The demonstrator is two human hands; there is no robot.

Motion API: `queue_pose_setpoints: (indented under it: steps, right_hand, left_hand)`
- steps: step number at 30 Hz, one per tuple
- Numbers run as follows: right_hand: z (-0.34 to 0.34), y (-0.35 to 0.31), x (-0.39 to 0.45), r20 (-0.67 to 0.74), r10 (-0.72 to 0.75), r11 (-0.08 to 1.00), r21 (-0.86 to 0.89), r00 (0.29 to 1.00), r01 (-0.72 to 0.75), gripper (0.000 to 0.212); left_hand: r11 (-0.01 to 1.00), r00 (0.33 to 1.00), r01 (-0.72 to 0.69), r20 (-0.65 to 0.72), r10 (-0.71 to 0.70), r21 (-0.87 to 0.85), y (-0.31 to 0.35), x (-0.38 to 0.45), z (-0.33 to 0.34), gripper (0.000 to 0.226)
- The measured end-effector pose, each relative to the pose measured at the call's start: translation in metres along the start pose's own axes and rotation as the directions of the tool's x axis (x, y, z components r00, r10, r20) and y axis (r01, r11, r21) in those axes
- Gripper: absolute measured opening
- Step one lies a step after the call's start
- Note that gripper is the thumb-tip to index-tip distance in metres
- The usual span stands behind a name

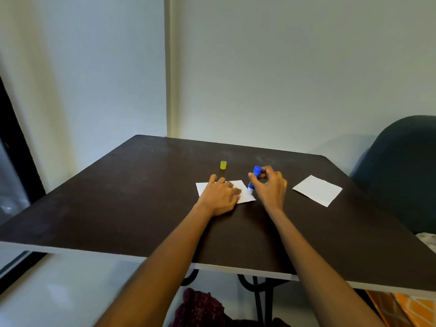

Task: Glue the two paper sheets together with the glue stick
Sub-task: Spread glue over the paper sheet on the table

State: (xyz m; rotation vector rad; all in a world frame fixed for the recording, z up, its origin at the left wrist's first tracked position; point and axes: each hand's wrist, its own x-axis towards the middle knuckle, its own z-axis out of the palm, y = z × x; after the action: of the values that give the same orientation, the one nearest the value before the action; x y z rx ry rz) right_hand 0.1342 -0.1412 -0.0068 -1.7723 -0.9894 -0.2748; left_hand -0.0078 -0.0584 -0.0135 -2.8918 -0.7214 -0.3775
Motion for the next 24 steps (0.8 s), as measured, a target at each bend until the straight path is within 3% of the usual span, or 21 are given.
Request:
queue_pose_setpoints:
  steps: [13, 16, 21, 24]
  right_hand:
    - [-0.019, -0.004, -0.014, 0.015, -0.007, 1.0, -0.004, 1.0, 0.008, 0.023]
    - [-0.02, -0.004, -0.014, -0.036, 0.009, 0.999, 0.033, 0.999, -0.008, 0.023]
    - [-0.022, -0.006, -0.015, -0.091, 0.069, 0.996, 0.068, 0.993, -0.063, 0.026]
    - [-0.022, -0.007, -0.015, -0.075, 0.063, 0.997, 0.059, 0.995, -0.058, 0.027]
  left_hand:
    - [0.999, 0.999, 0.034, 0.003, -0.034, 0.006, 0.003, -0.001, -0.002, 0.045]
    - [0.997, 0.998, 0.069, -0.01, -0.069, 0.02, 0.004, -0.002, -0.002, 0.045]
    - [0.978, 0.97, 0.208, 0.123, -0.209, 0.021, 0.026, 0.013, -0.021, 0.046]
    - [0.972, 0.952, 0.217, 0.201, -0.232, 0.092, 0.025, 0.028, -0.036, 0.038]
